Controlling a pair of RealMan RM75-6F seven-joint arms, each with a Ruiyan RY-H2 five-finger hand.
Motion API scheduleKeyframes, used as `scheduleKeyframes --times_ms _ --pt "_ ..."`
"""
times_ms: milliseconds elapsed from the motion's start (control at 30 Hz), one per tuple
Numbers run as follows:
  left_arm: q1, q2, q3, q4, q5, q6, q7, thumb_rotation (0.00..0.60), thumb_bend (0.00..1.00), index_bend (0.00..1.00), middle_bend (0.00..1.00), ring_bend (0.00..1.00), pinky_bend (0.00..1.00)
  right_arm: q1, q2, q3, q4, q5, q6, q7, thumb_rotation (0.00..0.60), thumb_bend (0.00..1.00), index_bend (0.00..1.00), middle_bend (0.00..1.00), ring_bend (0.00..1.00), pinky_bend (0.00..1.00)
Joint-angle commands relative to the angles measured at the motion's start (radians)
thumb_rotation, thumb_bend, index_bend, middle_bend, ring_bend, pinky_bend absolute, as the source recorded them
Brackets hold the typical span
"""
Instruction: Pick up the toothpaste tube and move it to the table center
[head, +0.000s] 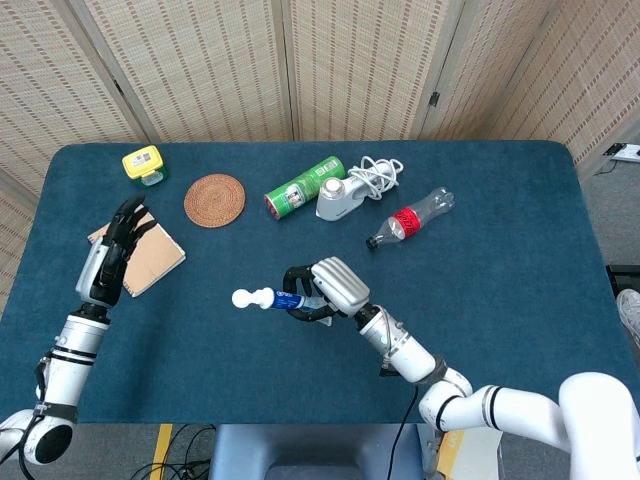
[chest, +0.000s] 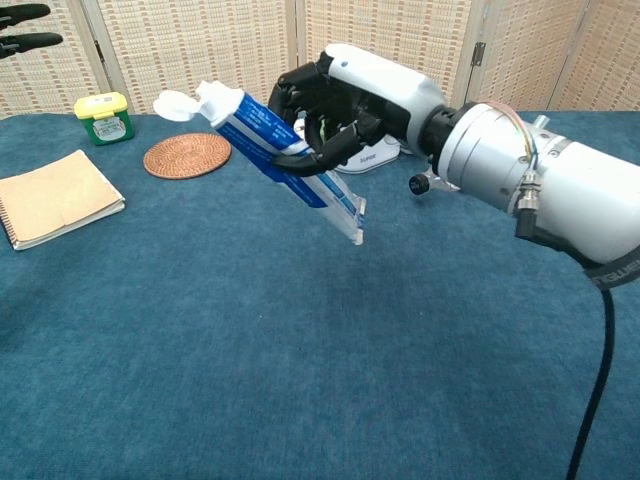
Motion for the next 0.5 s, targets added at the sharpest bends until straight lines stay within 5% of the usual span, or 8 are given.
scheduleKeyframes --times_ms 33,500 --pt "-0.007 -0.012 -0.001 -0.023 0.000 0.009 0.014 0.157 0.00 0.07 0.05 0.03 0.14 0.019 -0.026 0.010 0.013 0.013 -0.001 -0.011 0.600 0.60 0.73 0.66 0.63 0.69" --pt "-0.053 -0.100 0.000 -0.055 -0.017 0.022 0.069 0.127 0.00 0.03 0.05 0.03 0.14 0.076 -0.141 0.057 0.089 0.047 0.041 -0.029 0.600 0.59 0.73 0.66 0.63 0.69"
